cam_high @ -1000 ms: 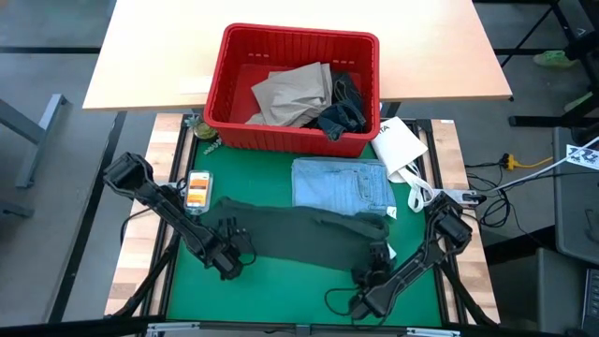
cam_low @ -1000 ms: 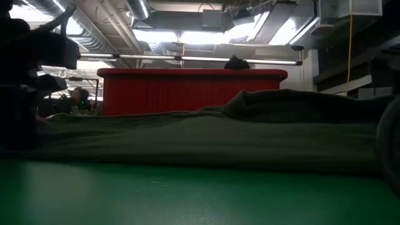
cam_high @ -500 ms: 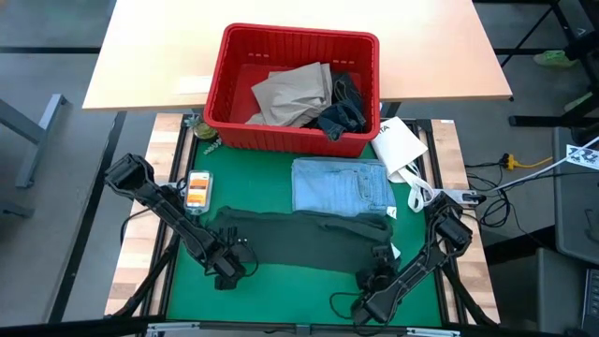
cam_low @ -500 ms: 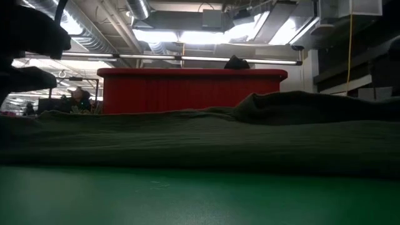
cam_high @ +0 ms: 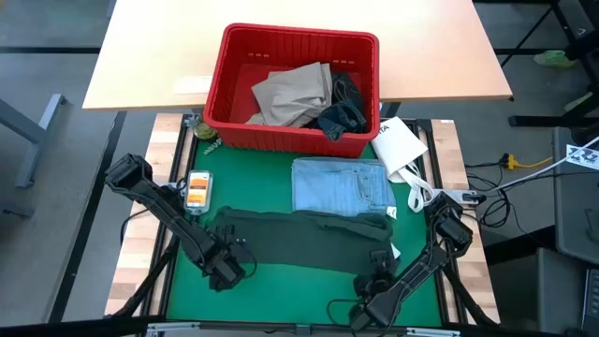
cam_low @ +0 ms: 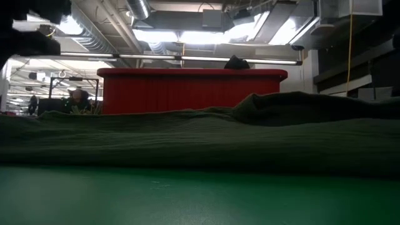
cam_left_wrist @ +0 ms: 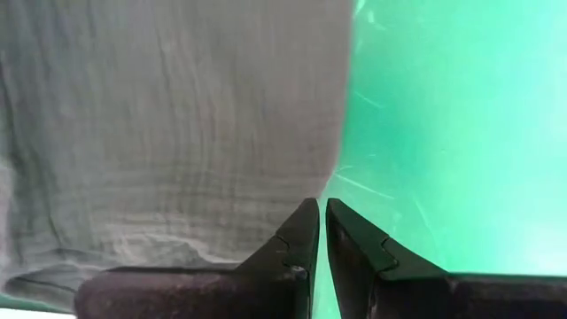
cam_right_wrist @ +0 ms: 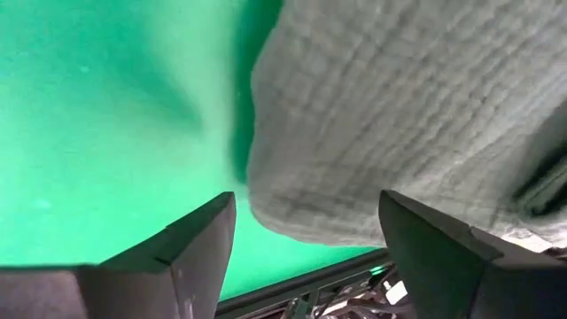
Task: Fold Laundry from Bin
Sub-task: Fold the green polo shirt
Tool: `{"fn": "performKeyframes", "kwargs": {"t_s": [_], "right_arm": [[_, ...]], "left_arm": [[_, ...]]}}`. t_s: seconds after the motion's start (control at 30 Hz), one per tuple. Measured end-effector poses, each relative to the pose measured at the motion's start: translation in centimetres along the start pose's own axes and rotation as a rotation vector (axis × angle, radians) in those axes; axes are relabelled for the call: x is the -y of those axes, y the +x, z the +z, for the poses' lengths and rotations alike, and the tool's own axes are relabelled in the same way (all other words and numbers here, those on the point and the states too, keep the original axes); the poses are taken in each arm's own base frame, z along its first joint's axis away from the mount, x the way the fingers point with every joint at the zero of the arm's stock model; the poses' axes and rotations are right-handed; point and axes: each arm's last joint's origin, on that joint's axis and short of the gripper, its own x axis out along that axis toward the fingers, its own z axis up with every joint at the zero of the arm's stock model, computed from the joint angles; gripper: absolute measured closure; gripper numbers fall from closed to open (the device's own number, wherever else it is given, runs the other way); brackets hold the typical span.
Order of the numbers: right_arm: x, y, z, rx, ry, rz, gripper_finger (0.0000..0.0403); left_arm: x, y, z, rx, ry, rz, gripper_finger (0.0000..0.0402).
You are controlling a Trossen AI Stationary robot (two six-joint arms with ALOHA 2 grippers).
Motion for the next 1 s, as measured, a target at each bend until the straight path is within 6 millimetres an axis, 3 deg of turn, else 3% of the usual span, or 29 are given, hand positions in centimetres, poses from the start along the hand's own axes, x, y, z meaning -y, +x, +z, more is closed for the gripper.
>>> {"fn": "performKeyframes", "kwargs": {"t_s": [0.6,0.83,1.0], "right_arm": [[-0.3,-4.5,0.1,0.099,-0.026,0.173,0.0123],[0.4,-5.6,0.7,0.297,0.009,-0.005,0.0123],[1.0,-5.9,2.1,0.490,0.070,-0.126,0.0123]], "left_arm": [[-0.5,-0.5,1.1,0.063,0.035,0.026,0.0379],[-1.4,-0.4,1.9,0.139,0.050,0.139,0.0377],[-2.5,-0.3,2.6,0.133,0.019,0.152,0.0351]]}}
